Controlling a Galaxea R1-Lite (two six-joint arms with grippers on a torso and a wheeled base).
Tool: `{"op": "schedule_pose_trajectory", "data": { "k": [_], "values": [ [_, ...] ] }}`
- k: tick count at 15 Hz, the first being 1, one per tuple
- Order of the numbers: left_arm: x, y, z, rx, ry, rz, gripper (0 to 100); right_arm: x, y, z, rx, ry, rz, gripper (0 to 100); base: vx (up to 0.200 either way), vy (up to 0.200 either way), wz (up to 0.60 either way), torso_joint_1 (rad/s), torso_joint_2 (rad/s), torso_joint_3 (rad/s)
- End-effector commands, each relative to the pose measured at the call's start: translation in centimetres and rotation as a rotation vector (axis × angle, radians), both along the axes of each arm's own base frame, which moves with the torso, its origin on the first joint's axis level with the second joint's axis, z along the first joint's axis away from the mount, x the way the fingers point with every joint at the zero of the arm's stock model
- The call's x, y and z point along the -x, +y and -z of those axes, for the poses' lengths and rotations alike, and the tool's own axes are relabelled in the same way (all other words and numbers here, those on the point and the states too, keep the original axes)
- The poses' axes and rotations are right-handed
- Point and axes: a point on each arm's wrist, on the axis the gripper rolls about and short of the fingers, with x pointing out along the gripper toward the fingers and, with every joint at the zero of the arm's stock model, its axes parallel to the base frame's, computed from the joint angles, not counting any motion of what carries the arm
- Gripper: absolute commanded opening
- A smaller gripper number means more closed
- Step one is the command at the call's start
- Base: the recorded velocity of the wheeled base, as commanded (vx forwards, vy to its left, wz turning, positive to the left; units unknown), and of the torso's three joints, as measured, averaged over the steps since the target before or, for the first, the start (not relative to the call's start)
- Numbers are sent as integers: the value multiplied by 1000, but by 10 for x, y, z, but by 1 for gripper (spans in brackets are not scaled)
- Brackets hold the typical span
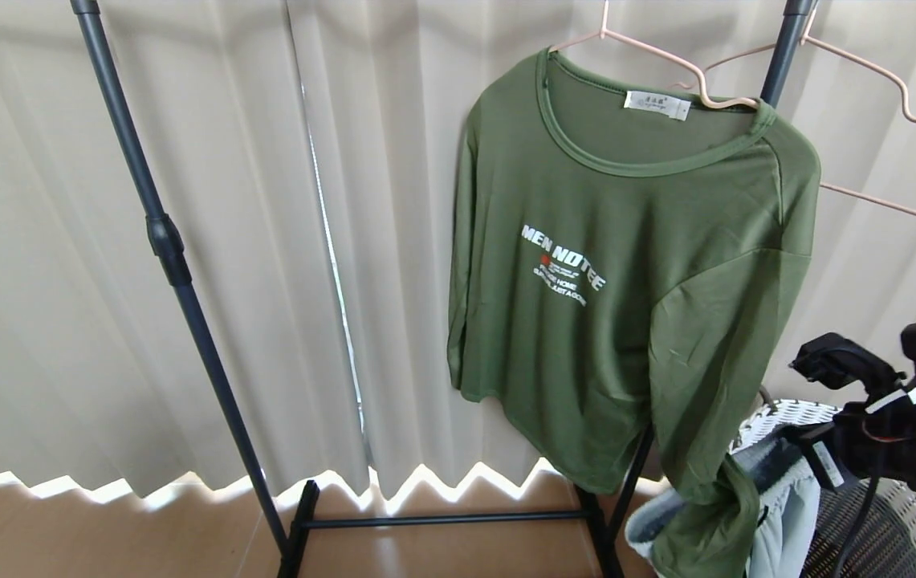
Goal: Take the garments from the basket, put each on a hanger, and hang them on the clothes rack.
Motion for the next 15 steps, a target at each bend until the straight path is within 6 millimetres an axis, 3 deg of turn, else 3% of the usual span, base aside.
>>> {"op": "schedule_pose_trajectory", "data": {
  "k": [1, 5, 13, 15],
  "values": [
    [0, 0, 0, 0, 2, -1, 100, 40, 13, -47, -40, -228, -49, 0, 0, 0, 0, 0, 0, 0],
    [0, 0, 0, 1, 2, -1, 100, 58, 26, -61, -52, -306, -127, 0, -200, 0, 0, 4, 1, 2],
    [0, 0, 0, 3, 1, -1, 100, 64, 49, -64, -74, -314, -268, 0, -200, 0, 0, 1, 3, 3],
    [0, 0, 0, 6, 3, -2, 100, 71, 59, -66, -83, -325, -333, 0, 0, 0, 0, 0, 0, 0]
  ]
}}
